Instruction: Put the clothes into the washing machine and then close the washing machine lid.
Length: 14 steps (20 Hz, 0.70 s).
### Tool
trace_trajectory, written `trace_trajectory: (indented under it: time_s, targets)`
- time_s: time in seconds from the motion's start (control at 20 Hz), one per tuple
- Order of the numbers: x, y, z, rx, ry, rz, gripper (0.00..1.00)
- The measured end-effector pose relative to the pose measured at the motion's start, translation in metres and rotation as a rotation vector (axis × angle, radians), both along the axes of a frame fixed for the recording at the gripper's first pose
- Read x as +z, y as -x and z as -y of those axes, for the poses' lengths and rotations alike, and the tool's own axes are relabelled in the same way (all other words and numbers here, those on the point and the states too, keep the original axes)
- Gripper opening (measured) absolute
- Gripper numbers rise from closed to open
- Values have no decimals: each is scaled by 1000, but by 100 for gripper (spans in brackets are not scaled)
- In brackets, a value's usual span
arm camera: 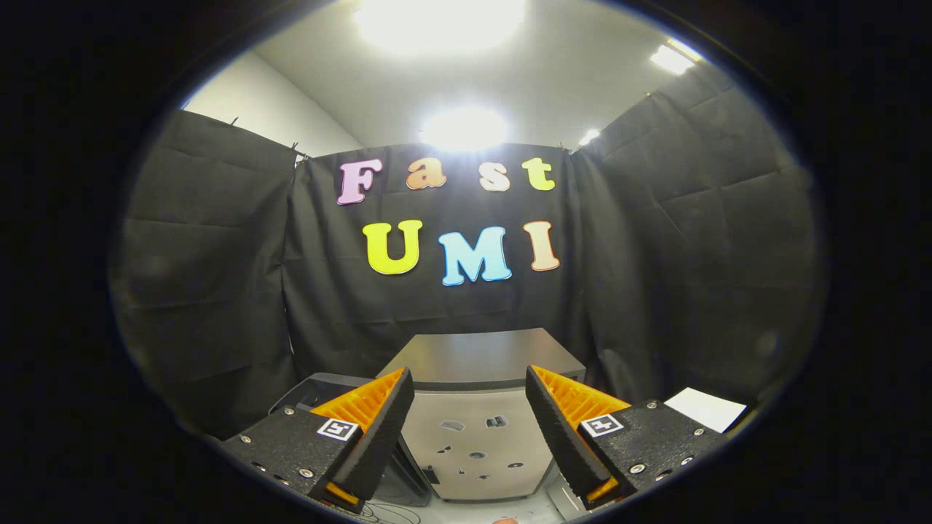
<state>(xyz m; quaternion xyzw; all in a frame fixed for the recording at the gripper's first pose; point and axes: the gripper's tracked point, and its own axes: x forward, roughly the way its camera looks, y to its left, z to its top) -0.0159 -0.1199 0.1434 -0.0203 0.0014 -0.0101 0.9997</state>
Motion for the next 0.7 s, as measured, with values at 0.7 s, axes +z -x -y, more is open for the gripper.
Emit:
trace_trajectory:
  time_s: [0.7]
  targets:
    - [6,3,0,30,-2,-5,95]
